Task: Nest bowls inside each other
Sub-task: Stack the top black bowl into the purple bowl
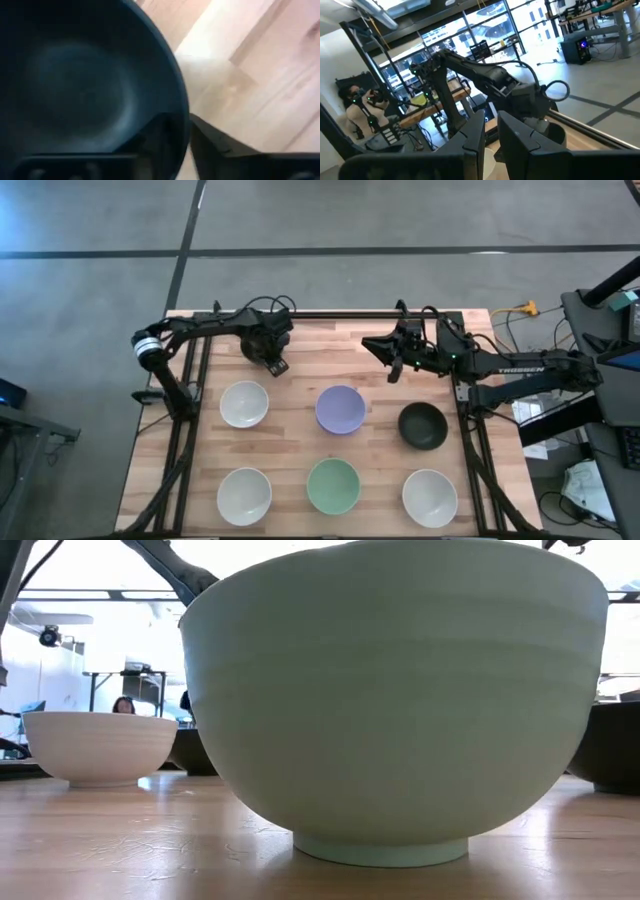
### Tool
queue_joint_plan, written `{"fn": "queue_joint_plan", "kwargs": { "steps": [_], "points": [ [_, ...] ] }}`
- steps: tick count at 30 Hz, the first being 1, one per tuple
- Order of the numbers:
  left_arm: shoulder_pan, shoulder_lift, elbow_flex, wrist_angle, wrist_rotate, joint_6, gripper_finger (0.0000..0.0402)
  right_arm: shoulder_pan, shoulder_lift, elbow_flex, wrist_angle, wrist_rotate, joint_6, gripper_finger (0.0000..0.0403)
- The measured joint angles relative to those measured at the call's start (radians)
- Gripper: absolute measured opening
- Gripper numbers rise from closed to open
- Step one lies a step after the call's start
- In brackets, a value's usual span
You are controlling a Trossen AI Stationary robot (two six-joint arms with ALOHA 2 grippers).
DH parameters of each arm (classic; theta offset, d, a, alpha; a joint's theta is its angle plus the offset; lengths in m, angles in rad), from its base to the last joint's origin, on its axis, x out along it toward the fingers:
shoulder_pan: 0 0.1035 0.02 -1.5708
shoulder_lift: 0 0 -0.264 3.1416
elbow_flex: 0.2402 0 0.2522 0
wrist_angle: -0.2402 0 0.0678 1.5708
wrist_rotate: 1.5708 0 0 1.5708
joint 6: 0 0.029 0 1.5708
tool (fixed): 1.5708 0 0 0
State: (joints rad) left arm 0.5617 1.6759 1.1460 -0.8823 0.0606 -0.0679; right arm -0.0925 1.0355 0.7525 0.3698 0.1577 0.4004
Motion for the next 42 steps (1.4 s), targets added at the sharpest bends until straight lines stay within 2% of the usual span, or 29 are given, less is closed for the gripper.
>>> {"fn": "queue_joint_plan", "kwargs": {
  "steps": [1, 3, 8, 14, 21, 25, 28, 30, 33, 35, 37, 42],
  "points": [
    [0.0, -0.01, 0.0, 0.001, 0.009, 0.0, 0.0032, 0.0, 0.0, 0.0, 0.0, -0.001, 0.0, 0.0048],
    [0.0, -0.038, 0.0, 0.004, 0.031, -0.002, 0.0011, 0.0, 0.0, 0.0, 0.001, -0.004, 0.002, 0.0048],
    [-0.012, -0.143, 0.0, 0.004, 0.106, -0.004, 0.0013, 0.0, 0.0, 0.0, -0.001, -0.043, 0.003, 0.0048],
    [-0.065, -0.331, -0.001, 0.054, 0.224, -0.074, 0.0003, 0.0, -0.003, -0.001, -0.003, -0.144, 0.018, 0.0048],
    [-0.24, -0.507, -0.008, 0.35, 0.246, -0.238, 0.0002, 0.001, -0.054, -0.002, -0.081, -0.273, 0.019, 0.0048],
    [-0.396, -0.542, -0.019, 0.57, 0.246, -0.233, 0.0002, 0.008, -0.13, -0.003, -0.166, -0.306, 0.02, 0.0048],
    [-0.528, -0.534, -0.033, 0.729, 0.209, -0.204, 0.0001, 0.022, -0.209, -0.003, -0.188, -0.317, 0.015, 0.0048],
    [-0.621, -0.515, -0.033, 0.754, 0.089, -0.184, 0.0001, 0.035, -0.273, -0.005, -0.189, -0.319, 0.006, 0.0048],
    [-0.756, -0.458, -0.012, 0.701, -0.127, -0.179, 0.0001, 0.058, -0.371, -0.018, -0.195, -0.319, 0.002, 0.0048],
    [-0.827, -0.397, 0.026, 0.643, -0.209, -0.179, 0.0001, 0.075, -0.431, -0.036, -0.201, -0.318, 0.005, 0.0048],
    [-0.874, -0.319, 0.103, 0.557, -0.238, -0.182, 0.0001, 0.091, -0.484, -0.061, -0.203, -0.318, 0.02, 0.0048],
    [-0.89, -0.083, 0.416, 0.233, -0.257, -0.186, 0.0001, 0.109, -0.578, -0.133, -0.205, -0.315, 0.073, 0.0048]
  ]
}}
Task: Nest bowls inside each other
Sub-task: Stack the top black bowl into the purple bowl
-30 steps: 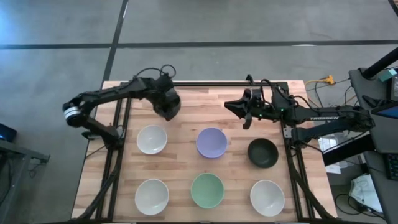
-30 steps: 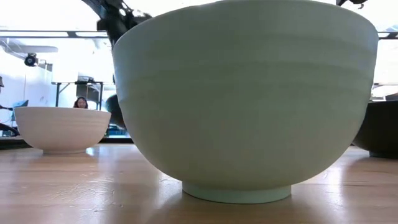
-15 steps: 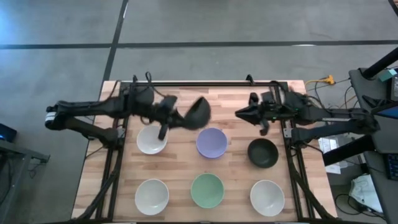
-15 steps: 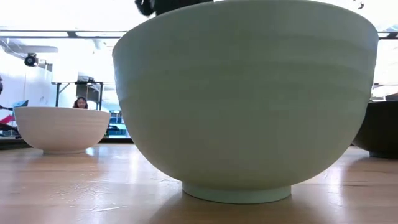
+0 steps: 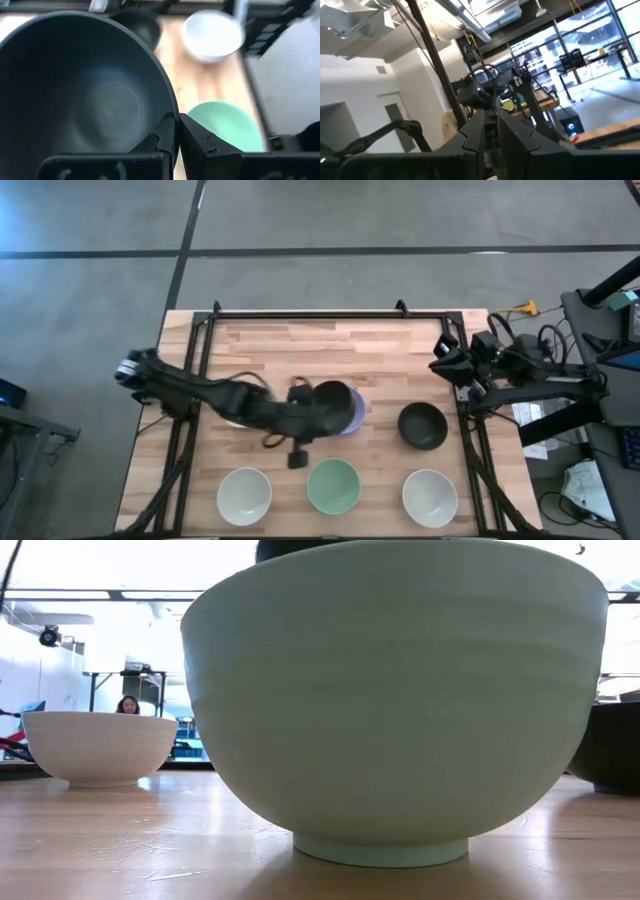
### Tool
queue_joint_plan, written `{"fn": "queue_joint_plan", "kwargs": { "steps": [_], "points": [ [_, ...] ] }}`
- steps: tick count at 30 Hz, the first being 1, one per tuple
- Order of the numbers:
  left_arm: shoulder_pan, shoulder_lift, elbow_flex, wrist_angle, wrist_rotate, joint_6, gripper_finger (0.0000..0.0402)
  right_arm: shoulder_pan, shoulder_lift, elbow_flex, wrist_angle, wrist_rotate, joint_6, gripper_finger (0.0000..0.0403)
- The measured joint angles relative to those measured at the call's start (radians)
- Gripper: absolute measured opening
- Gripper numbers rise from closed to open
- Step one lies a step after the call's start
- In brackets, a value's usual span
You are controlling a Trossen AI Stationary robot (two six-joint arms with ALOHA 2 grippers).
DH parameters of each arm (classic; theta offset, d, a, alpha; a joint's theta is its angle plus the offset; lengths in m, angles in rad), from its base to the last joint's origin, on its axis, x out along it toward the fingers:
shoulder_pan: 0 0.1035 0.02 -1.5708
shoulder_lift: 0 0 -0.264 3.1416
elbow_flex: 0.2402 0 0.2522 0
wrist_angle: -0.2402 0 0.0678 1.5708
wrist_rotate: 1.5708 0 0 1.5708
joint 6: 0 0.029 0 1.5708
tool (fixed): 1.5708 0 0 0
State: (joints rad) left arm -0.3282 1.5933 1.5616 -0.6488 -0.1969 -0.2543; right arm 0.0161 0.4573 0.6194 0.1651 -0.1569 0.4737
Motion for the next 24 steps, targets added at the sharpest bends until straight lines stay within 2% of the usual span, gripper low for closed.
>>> {"fn": "queue_joint_plan", "kwargs": {
  "steps": [6, 10, 17, 24],
  "points": [
    [0.065, 0.255, 0.402, -0.33, -0.026, -0.001, 0.0001, 0.004, -0.049, -0.077, 0.018, 0.0, 0.082, 0.0048],
    [0.109, 0.387, 0.576, -0.441, -0.024, -0.002, 0.0001, 0.006, -0.059, -0.109, 0.085, 0.001, 0.076, 0.0047],
    [0.145, 0.523, 0.692, -0.543, 0.057, -0.064, 0.0001, 0.006, -0.072, -0.147, 0.141, 0.04, 0.038, 0.0047],
    [0.152, 0.552, 0.701, -0.577, 0.057, -0.183, 0.0001, 0.005, -0.077, -0.153, 0.14, 0.056, 0.007, 0.0047]
  ]
}}
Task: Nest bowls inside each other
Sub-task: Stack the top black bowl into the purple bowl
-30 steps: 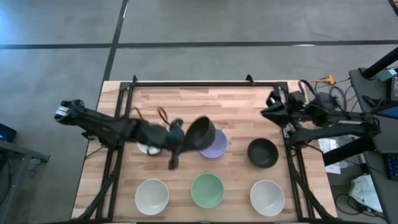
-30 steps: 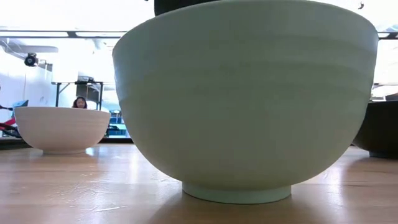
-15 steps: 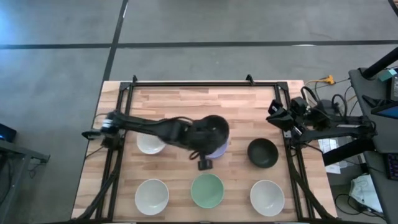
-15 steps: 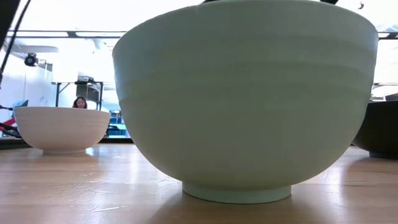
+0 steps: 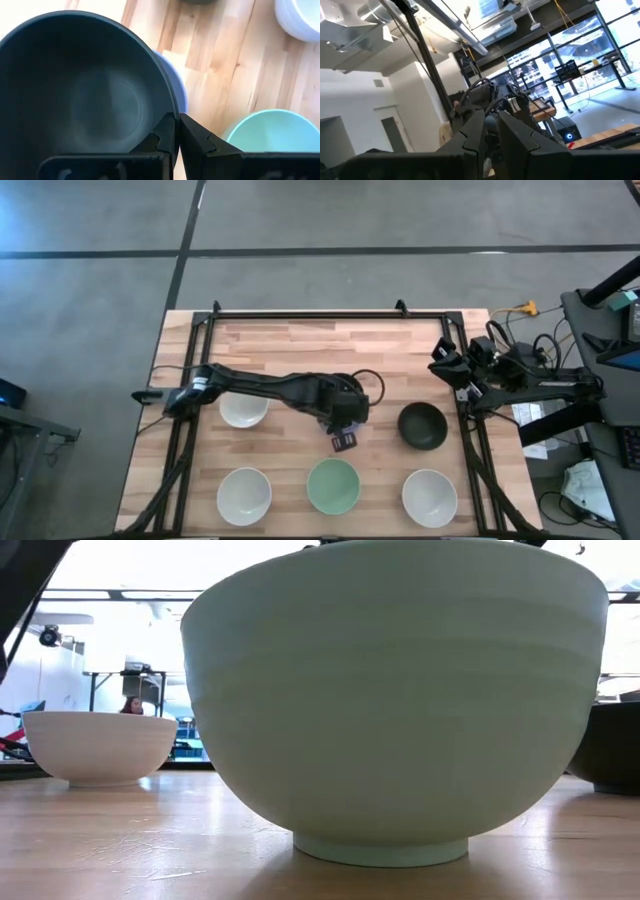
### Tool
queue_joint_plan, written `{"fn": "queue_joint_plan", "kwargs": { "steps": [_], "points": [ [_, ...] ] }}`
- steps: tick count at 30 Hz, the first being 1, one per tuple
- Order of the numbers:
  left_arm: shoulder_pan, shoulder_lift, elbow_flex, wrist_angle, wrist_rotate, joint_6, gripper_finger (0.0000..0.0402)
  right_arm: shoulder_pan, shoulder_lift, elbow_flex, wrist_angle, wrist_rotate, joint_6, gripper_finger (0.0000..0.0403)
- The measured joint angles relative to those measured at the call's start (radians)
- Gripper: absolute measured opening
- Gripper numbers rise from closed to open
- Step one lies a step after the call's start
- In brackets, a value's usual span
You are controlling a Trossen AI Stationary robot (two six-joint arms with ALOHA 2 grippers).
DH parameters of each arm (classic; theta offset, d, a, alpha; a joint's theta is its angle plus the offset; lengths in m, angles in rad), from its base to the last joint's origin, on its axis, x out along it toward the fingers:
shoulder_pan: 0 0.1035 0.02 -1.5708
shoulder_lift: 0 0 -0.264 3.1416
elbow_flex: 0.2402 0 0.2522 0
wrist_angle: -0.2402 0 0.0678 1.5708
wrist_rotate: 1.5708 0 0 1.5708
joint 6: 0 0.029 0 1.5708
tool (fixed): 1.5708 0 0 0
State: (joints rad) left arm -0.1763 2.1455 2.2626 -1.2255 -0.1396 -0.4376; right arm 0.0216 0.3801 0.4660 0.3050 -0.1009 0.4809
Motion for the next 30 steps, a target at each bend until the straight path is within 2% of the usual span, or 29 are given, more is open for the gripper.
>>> {"fn": "queue_joint_plan", "kwargs": {
  "steps": [14, 23, 30],
  "points": [
    [-0.013, 0.008, -0.018, 0.07, -0.008, -0.001, 0.0001, 0.0, 0.0, 0.0, -0.012, 0.035, -0.022, 0.0047],
    [-0.028, 0.082, -0.029, 0.064, -0.005, -0.002, 0.0001, 0.0, 0.0, -0.008, -0.017, 0.034, -0.02, 0.0047],
    [-0.03, 0.091, -0.029, 0.053, -0.057, -0.003, 0.0001, 0.0, 0.0, -0.01, -0.017, 0.031, -0.014, 0.0047]
  ]
}}
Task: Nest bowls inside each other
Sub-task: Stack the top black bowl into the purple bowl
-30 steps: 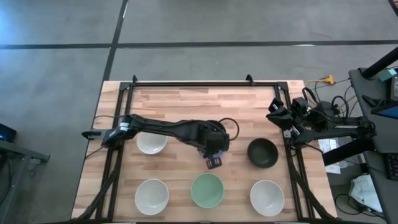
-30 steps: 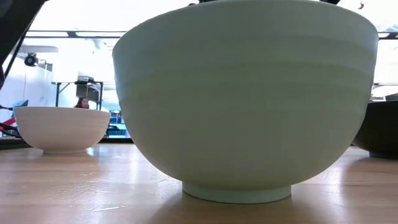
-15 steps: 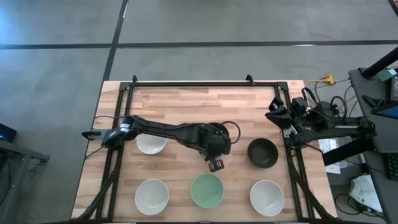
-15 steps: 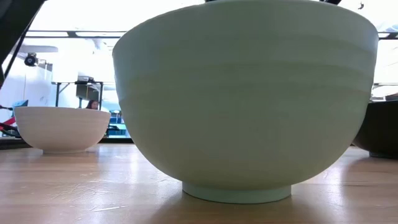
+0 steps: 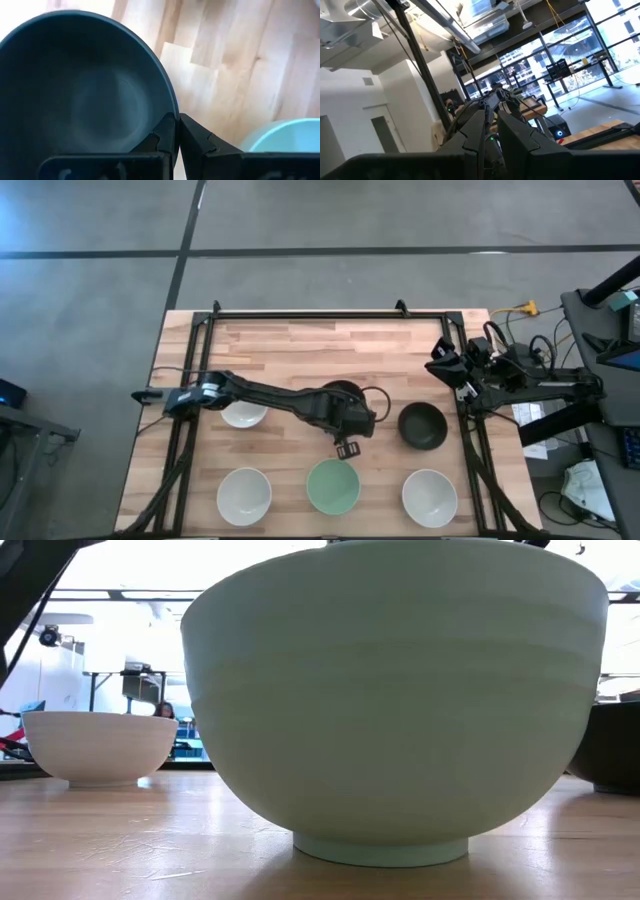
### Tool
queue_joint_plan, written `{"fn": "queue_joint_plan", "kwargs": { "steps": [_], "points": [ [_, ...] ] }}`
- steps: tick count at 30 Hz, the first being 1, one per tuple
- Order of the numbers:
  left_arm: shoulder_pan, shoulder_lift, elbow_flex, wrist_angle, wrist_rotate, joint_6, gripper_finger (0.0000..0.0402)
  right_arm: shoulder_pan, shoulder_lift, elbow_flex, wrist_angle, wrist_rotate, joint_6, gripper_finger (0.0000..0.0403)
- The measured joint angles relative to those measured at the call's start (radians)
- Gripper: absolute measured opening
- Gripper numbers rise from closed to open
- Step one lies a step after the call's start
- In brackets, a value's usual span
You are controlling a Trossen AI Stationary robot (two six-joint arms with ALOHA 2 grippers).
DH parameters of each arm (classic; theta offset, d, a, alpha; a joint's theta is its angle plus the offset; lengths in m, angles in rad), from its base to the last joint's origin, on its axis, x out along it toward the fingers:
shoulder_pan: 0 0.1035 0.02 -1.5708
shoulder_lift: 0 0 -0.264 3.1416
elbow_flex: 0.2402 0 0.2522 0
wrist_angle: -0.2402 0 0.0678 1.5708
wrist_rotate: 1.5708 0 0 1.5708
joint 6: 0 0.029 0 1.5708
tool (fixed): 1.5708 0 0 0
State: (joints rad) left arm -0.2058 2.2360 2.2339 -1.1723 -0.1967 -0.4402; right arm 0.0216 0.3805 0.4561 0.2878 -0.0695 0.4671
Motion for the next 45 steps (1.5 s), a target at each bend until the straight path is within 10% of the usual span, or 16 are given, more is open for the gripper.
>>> {"fn": "queue_joint_plan", "kwargs": {
  "steps": [36, 45],
  "points": [
    [0.0, 0.0, -0.031, -0.042, -0.017, 0.032, 0.0002, 0.0, 0.0, -0.034, -0.007, 0.002, 0.007, 0.0048],
    [0.002, 0.0, -0.032, -0.041, -0.007, 0.034, 0.0052, 0.0, 0.0, -0.032, -0.006, 0.0, 0.011, 0.0047]
  ]
}}
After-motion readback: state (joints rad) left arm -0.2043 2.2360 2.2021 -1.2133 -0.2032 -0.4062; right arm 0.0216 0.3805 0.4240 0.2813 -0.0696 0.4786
